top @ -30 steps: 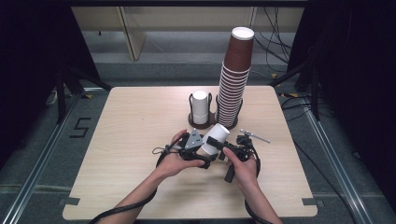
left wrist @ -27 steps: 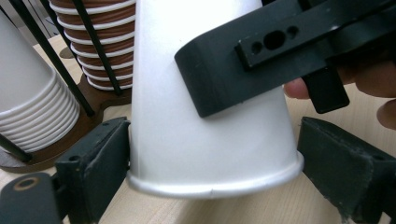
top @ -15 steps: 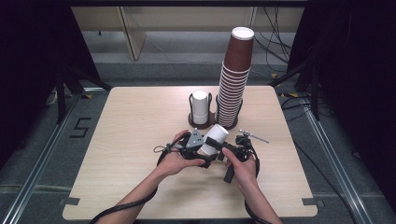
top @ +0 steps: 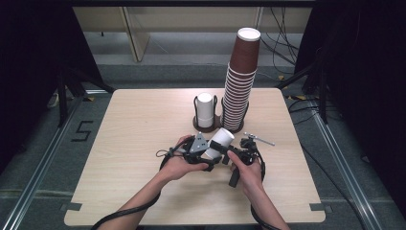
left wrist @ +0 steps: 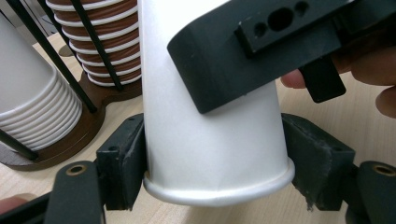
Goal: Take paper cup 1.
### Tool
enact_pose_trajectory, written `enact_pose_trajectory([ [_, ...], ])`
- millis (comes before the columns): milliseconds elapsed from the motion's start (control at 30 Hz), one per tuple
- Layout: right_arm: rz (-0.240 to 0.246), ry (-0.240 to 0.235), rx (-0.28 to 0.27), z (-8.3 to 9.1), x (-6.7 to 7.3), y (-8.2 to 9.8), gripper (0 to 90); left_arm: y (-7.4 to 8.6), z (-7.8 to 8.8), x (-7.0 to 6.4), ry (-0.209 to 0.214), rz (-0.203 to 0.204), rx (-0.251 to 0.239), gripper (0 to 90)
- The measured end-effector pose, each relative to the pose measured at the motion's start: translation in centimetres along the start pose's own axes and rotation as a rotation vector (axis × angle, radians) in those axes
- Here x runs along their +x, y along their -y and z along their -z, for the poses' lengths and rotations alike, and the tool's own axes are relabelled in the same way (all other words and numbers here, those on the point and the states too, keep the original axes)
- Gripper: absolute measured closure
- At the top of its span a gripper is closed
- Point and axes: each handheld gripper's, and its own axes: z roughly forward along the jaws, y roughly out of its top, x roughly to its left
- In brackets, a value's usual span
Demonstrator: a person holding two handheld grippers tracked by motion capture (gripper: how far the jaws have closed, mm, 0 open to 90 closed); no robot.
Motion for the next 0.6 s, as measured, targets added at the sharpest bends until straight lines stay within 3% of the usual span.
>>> enact_pose_trajectory([
  [367, 0.025, -0.006, 0.005, 0.10, 0.34, -0.10, 13.8, -0.20, 0.30, 0.07, 0.003, -0.019, -0.011, 28.8],
  [600, 0.070, -0.030, 0.008, 0.74, 0.45, -0.44, 13.9, 0.03, 0.53, 0.55, -0.001, -0.019, -0.012, 28.7],
])
